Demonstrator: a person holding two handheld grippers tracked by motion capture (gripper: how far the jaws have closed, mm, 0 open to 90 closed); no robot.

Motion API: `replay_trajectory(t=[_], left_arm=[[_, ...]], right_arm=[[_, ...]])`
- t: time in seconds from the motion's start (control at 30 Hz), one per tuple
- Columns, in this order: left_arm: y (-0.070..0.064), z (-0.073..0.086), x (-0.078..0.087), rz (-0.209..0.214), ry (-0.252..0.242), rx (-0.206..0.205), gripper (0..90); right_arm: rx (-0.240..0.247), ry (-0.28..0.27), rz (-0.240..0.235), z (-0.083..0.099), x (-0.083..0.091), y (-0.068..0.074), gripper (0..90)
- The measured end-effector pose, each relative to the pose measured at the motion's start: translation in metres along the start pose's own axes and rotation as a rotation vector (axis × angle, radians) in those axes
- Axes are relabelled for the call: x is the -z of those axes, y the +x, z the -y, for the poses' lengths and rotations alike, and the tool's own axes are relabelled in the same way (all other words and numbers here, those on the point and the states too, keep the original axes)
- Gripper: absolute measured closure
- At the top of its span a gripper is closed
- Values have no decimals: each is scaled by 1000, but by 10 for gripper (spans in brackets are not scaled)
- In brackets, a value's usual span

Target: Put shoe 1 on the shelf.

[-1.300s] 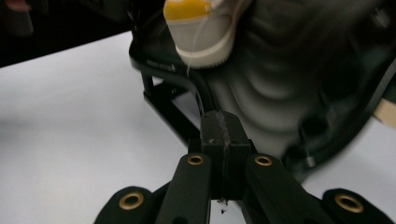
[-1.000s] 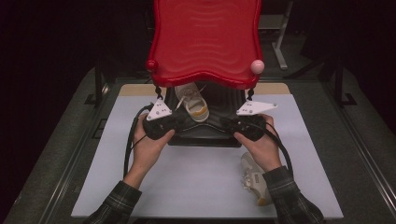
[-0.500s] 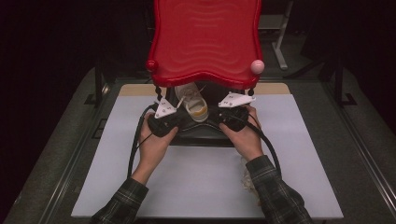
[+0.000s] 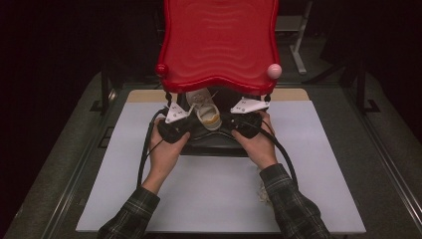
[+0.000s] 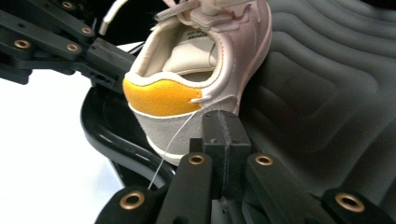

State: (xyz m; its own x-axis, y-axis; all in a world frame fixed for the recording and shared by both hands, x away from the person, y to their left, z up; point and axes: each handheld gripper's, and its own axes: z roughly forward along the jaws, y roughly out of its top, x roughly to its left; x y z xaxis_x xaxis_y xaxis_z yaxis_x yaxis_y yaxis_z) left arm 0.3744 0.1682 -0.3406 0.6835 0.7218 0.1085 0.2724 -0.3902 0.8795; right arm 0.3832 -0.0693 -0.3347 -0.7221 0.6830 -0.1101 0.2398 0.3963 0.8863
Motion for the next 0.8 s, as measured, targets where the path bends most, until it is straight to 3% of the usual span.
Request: replay_trajectory(t=[0.1, 0.23, 0.4, 0.8], left_arm=[[0, -2, 1, -7, -9, -1, 897], [3, -7, 3, -46, 4, -29, 897], [5, -8, 2, -72, 21, -51, 898], [4, -9, -1, -77, 22, -63, 898]], right_arm=[[3, -6, -26, 0, 0, 0, 900], [7, 27, -49, 3, -4, 3, 899], [6, 17, -85, 3, -8, 9, 899], [15, 24, -108, 4, -3, 11, 900]])
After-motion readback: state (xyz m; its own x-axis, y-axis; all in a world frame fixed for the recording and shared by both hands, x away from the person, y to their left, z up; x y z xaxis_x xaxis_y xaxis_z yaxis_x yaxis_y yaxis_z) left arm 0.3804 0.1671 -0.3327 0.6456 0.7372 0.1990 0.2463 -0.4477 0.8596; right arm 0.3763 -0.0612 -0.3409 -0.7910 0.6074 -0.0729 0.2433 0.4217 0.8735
